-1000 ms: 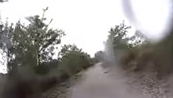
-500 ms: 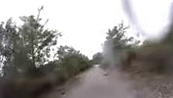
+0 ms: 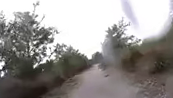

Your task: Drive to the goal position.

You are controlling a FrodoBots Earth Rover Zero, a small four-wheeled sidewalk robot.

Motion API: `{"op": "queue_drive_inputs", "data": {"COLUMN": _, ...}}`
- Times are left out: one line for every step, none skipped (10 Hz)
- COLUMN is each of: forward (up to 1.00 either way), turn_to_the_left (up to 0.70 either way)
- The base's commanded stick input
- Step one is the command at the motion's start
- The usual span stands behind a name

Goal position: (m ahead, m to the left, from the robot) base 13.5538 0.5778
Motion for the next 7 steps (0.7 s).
{"op": "queue_drive_inputs", "data": {"forward": 0.70, "turn_to_the_left": 0.00}}
{"op": "queue_drive_inputs", "data": {"forward": 0.70, "turn_to_the_left": 0.00}}
{"op": "queue_drive_inputs", "data": {"forward": 0.70, "turn_to_the_left": 0.00}}
{"op": "queue_drive_inputs", "data": {"forward": 0.70, "turn_to_the_left": 0.00}}
{"op": "queue_drive_inputs", "data": {"forward": 0.70, "turn_to_the_left": 0.00}}
{"op": "queue_drive_inputs", "data": {"forward": 0.70, "turn_to_the_left": 0.00}}
{"op": "queue_drive_inputs", "data": {"forward": 0.70, "turn_to_the_left": 0.00}}
